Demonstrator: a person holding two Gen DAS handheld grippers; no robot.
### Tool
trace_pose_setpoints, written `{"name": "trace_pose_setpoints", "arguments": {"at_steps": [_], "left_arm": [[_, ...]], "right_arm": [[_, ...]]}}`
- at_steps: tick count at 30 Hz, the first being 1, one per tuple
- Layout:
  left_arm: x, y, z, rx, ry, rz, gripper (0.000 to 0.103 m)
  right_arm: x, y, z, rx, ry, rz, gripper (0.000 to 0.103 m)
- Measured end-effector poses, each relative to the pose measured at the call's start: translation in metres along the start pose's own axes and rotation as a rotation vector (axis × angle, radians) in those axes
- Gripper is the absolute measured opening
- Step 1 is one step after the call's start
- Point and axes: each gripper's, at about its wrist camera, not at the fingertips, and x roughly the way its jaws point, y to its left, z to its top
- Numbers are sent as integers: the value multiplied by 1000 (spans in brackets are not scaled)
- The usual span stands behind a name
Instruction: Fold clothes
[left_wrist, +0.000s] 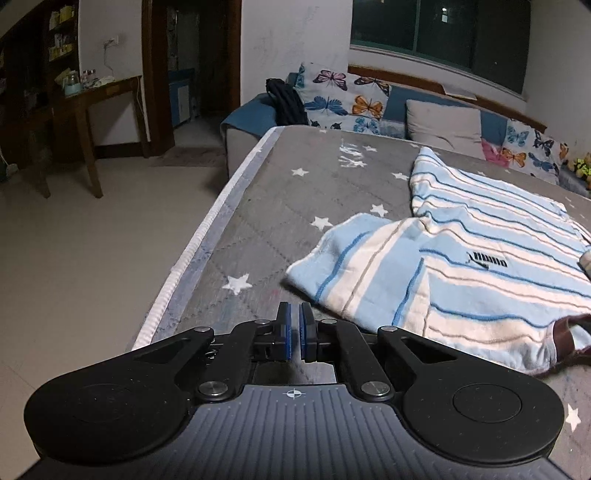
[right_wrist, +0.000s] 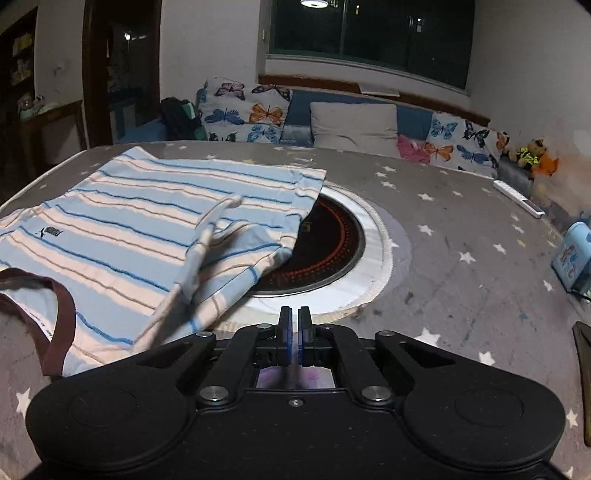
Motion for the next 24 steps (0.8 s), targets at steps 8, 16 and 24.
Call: {"name": "trace_pose_setpoints", "arguments": {"at_steps": [8, 16, 24], "left_arm": [[11, -23, 19, 40, -32, -51, 21], [42, -44, 29, 104, -5, -58, 40], [67, -59, 28, 156, 28, -49, 37]], "right_arm": [[18, 32, 38, -40, -45, 109, 36], [69, 50, 56, -31, 48, 122, 36], [80, 52, 51, -8, 73, 166, 10]]}}
